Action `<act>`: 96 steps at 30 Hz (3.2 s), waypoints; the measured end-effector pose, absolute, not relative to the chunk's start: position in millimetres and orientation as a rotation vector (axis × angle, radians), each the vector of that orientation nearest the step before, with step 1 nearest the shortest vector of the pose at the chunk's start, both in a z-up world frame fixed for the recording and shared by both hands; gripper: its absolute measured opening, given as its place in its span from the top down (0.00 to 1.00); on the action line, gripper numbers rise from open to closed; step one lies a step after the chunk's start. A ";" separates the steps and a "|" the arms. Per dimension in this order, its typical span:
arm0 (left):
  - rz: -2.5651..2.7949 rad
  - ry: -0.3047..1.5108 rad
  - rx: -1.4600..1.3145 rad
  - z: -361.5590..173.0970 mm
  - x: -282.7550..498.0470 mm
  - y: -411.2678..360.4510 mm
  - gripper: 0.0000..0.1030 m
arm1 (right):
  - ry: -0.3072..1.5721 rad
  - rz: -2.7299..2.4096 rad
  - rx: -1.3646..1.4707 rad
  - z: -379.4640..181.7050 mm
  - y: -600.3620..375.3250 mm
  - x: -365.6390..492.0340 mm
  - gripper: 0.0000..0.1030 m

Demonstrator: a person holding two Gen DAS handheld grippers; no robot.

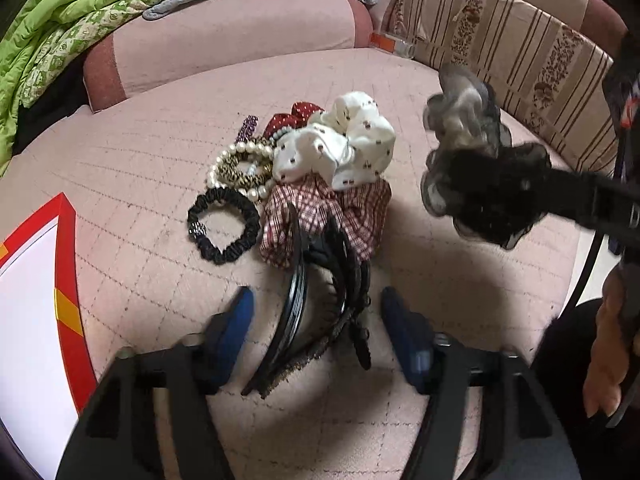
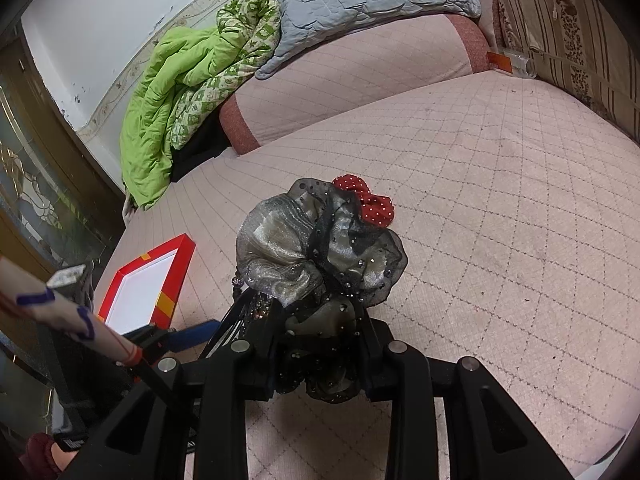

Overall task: Organize jewelry
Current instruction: 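Carry the black scrunchie and claw clip over the tray and release them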

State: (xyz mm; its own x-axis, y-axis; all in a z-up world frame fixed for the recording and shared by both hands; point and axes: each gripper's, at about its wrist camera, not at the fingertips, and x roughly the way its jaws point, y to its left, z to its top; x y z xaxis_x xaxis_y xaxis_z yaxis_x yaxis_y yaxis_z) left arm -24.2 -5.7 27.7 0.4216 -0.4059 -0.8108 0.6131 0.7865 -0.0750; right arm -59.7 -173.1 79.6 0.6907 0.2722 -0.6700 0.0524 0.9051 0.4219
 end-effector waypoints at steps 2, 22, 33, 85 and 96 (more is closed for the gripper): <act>-0.643 0.939 0.230 25.4 -26.2 -3.3 0.60 | 0.808 0.129 0.433 79.1 -172.7 -59.1 0.68; -0.515 0.808 0.100 73.0 -31.8 33.5 0.69 | 0.791 0.161 0.344 82.8 -155.5 -58.9 0.68; -0.384 0.758 0.066 89.6 -30.6 77.2 0.69 | 0.780 0.282 0.243 85.6 -123.8 -62.2 0.68; -0.096 0.890 -0.183 56.8 105.1 324.3 0.69 | 1.021 0.520 0.121 73.5 107.1 96.5 0.68; -0.088 0.947 -0.166 37.2 121.4 325.0 0.69 | 1.092 0.471 0.128 44.5 120.8 129.4 0.65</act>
